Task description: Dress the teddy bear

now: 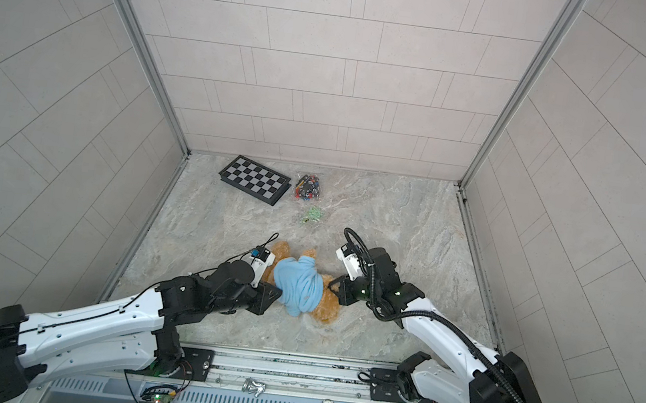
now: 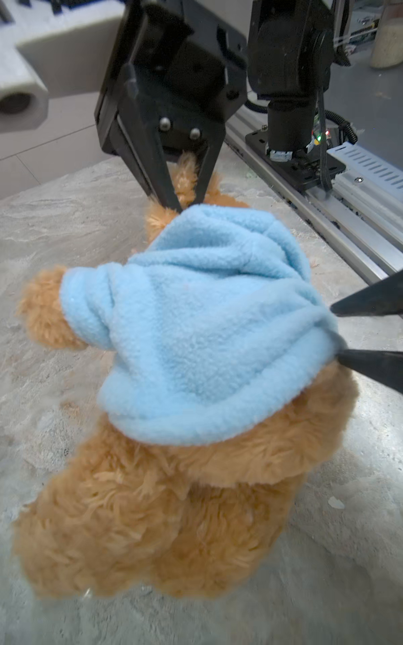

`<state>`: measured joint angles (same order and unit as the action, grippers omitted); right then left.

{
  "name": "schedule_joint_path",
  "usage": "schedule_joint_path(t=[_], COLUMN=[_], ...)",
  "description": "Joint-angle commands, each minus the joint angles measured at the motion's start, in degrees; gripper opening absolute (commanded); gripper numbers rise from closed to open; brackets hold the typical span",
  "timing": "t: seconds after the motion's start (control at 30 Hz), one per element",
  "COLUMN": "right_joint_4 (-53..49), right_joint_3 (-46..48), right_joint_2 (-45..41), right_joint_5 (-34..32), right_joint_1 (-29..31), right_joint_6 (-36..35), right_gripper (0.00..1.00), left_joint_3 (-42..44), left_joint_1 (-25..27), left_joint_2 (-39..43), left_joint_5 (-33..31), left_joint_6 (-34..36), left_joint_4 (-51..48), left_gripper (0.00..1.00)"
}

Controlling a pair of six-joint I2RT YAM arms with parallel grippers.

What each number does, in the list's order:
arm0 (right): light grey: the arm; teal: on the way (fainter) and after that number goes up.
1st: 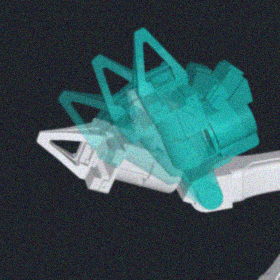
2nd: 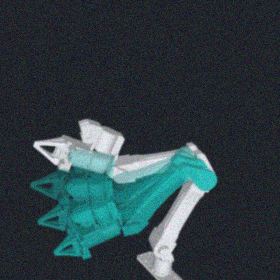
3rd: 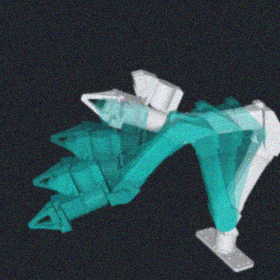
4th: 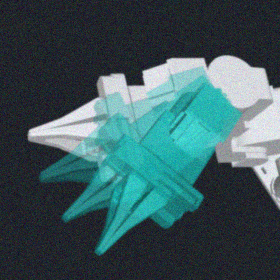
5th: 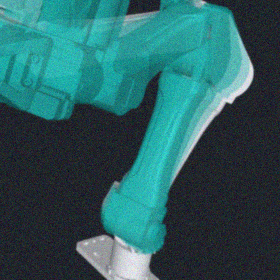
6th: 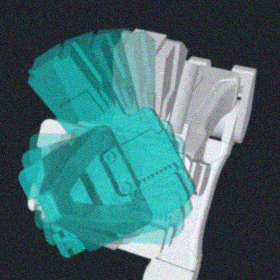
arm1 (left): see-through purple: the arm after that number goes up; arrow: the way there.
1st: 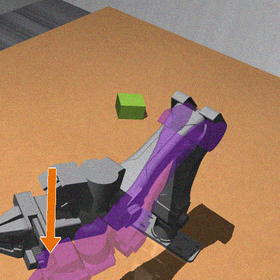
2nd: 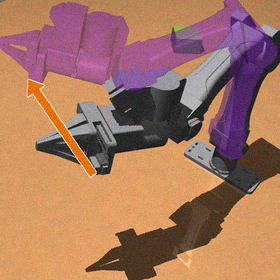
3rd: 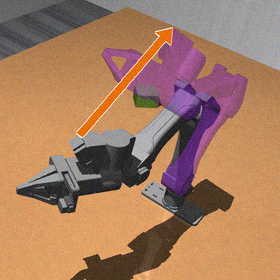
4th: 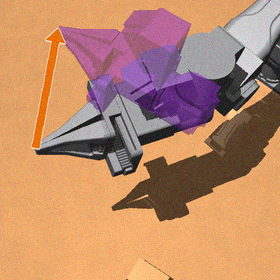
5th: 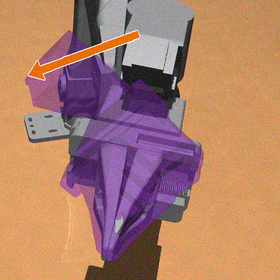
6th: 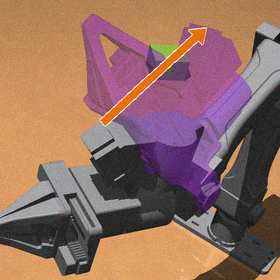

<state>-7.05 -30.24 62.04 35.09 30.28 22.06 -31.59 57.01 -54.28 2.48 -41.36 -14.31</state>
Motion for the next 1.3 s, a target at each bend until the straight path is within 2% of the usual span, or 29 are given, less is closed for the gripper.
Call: schedule_joint_path(t=[0.0, 0.13, 0.37, 0.5, 0.53, 0.73, 1.03, 1.13, 1.27], right_joint_4=[2.1, 2.0, 1.4, 1.5, 1.5, -1.5, -9.1, -9.5, -7.1], right_joint_3=[0.5, -0.2, 0.0, 0.2, 0.2, 0.2, -0.3, -0.7, -2.0], right_joint_2=[0.4, 1.4, 1.6, 2.3, 2.4, 0.2, -3.7, -3.0, 0.7], right_joint_5=[-0.7, -0.4, -1.1, -1.3, -1.2, -1.1, -2.2, -2.4, -1.3], right_joint_1=[0.4, 0.5, 0.5, 0.4, 0.4, -0.6, -4.4, -4.8, -4.8], right_joint_6=[-0.8, -1.3, -2.1, -2.3, -2.2, -3.8, -7.4, -7.7, -7.6], right_gripper=[0.0, 0.0, 0.0, 0.0, 0.0, 0.0, 0.0, 0.0, 0.0], left_joint_3=[-2.0, -3.9, -4.5, -3.3, -3.1, -1.0, 1.3, 1.0, -1.1], left_joint_1=[0.1, 0.2, 0.0, -1.3, -1.6, -4.6, -8.4, -8.6, -7.5], left_joint_2=[-3.2, -7.1, -8.9, -8.4, -8.0, -2.5, 8.3, 8.8, 4.1], left_joint_5=[-1.8, -4.3, -9.2, -8.1, -7.7, -6.2, -7.1, -5.1, 3.3], left_joint_6=[1.6, 2.4, 4.0, 4.9, 5.0, 6.4, 8.0, 8.0, 7.6], left_joint_4=[3.1, 2.5, 0.0, 1.2, 1.3, -1.7, -12.0, -11.0, -3.2], left_gripper=[0.22, 0.21, 0.17, 0.04, 0.0, 0.0, 0.0, 0.0, 0.0])
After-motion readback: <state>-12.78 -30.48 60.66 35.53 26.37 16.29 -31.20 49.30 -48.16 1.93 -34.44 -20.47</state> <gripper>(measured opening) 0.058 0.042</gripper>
